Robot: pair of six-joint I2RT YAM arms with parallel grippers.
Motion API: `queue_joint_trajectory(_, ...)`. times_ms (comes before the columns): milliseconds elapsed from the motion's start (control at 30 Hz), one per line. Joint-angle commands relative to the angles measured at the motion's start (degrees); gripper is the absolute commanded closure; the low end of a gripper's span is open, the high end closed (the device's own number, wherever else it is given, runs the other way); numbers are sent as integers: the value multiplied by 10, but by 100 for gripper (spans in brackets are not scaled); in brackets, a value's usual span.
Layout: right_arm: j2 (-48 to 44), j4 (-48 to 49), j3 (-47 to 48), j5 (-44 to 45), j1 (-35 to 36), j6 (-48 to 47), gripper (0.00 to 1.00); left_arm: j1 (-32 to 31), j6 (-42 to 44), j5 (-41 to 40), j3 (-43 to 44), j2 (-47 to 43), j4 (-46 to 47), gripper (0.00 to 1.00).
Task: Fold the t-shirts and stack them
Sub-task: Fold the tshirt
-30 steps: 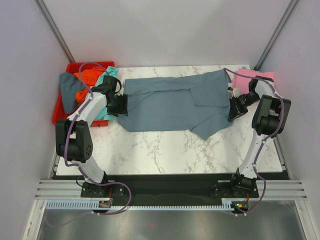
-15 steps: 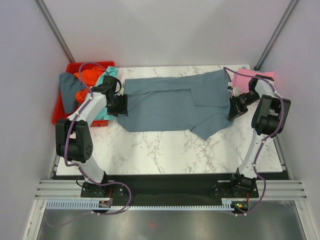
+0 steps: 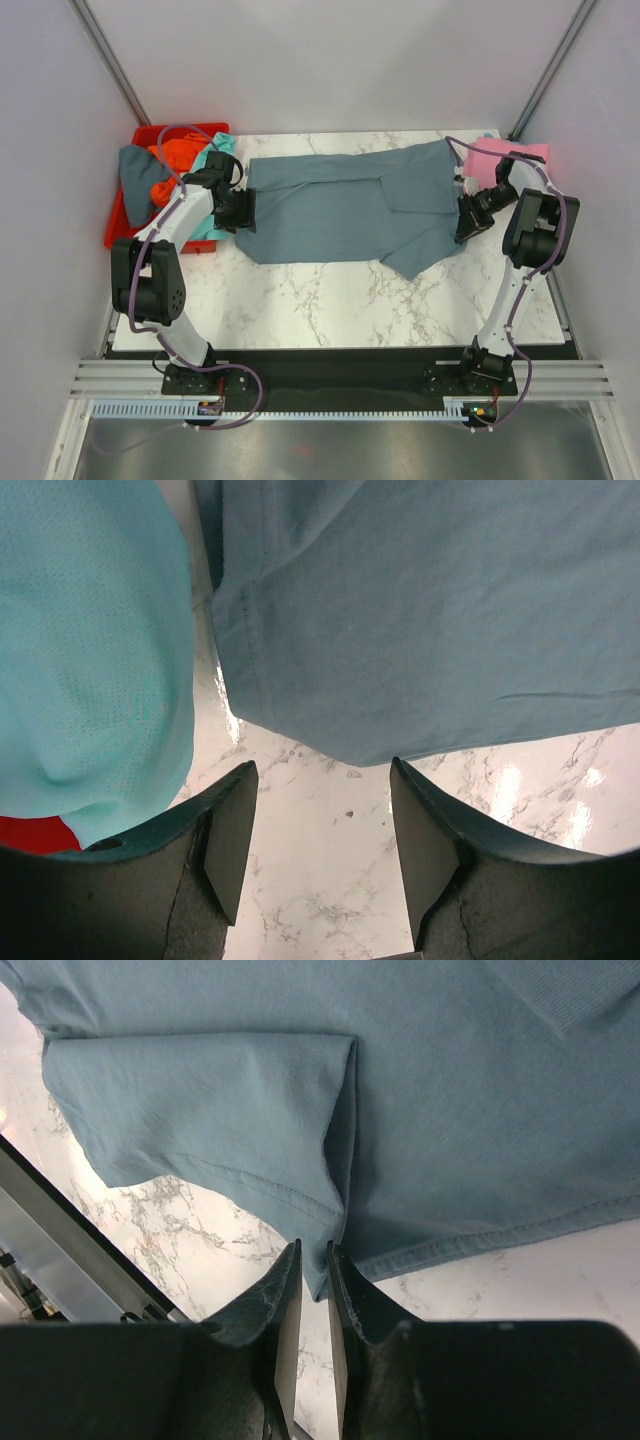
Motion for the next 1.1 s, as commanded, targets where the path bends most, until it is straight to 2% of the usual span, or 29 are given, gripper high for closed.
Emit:
queue_joint_trajectory(0,10,-41,17,-16,2,-12,76,-3,10,5,18,0,15,37)
queue_joint_trajectory(200,12,-43,20,-16,2,-15,79,-3,10,3,17,0,16,37)
queue_joint_trajectory(300,9,-45,21,-16,1,-18,85,-3,10,3,16,0,16,37)
queue_joint_trajectory(433,-2,-48,31,-18,3,-16,89,-3,10,4,18,2,18,37)
queue_joint_trajectory(700,-29,-70,108,-55,3,1,94,-3,11,-8,20,-5,17,37)
queue_joint_trajectory(800,-39,-72,124,-73,3,11,94,-3,10,-12,5,-22,17,37)
queue_joint_trajectory(1000,-47,-71,95,-103,4,10,94,24,10,-12,-61,-73,17,37)
queue_joint_trajectory(1033,-51,-65,90,-109,4,12,94,33,-33,-25,-85,-79,-12,39)
queue_joint_trajectory(1067,-53,-63,88,-110,5,17,94,44,-41,-23,-96,-84,-13,39)
